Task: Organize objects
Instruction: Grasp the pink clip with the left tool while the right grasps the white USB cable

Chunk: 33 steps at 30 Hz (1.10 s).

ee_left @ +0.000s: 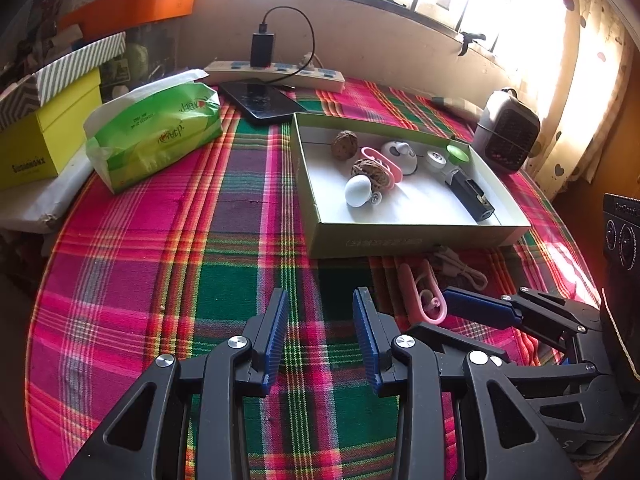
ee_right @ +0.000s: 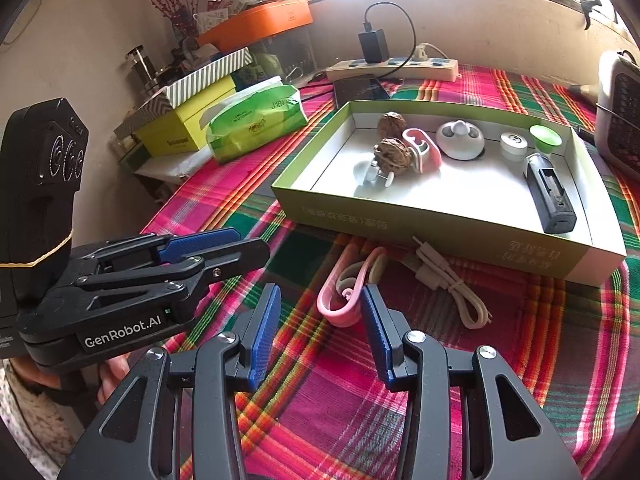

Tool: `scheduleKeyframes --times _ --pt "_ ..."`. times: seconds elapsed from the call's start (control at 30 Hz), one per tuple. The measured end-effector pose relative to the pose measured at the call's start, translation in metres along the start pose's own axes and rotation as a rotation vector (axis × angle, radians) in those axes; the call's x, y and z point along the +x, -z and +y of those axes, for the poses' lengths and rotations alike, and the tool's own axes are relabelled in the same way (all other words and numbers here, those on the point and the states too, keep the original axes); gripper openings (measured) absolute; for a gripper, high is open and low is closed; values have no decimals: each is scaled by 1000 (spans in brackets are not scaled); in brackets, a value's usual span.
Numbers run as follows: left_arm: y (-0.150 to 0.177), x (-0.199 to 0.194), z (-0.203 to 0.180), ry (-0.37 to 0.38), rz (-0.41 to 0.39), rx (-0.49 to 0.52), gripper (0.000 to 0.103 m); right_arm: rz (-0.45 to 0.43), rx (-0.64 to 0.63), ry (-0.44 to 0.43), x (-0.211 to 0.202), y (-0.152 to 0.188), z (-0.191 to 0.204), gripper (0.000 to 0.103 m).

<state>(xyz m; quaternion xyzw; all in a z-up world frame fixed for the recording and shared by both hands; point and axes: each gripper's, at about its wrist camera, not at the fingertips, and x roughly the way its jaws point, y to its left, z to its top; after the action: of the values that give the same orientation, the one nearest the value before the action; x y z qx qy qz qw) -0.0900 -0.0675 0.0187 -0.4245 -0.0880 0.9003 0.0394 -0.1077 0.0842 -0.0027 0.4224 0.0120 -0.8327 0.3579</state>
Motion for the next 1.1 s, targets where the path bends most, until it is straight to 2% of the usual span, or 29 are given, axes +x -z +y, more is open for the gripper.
scheduleKeyframes --times 0.17,0.33,0.47,0.63,0.87,1.1 --pt "-1 2 -5 8 6 10 32 -37 23 34 -13 2 -15 43" --pt "-4 5 -16 44 16 16 32 -51 52 143 -22 1 -38 43" --pt "-5 8 -25 81 35 14 35 -37 13 209 -21 -1 -43 43" --pt "-6 12 -38 108 53 27 37 -12 -56 233 -16 -5 -44 43" --pt "-6 16 -46 107 67 32 39 37 -100 200 -5 -7 -45 43" --pt "-8 19 -51 90 77 47 39 56 -190 246 1 -5 -33 43"
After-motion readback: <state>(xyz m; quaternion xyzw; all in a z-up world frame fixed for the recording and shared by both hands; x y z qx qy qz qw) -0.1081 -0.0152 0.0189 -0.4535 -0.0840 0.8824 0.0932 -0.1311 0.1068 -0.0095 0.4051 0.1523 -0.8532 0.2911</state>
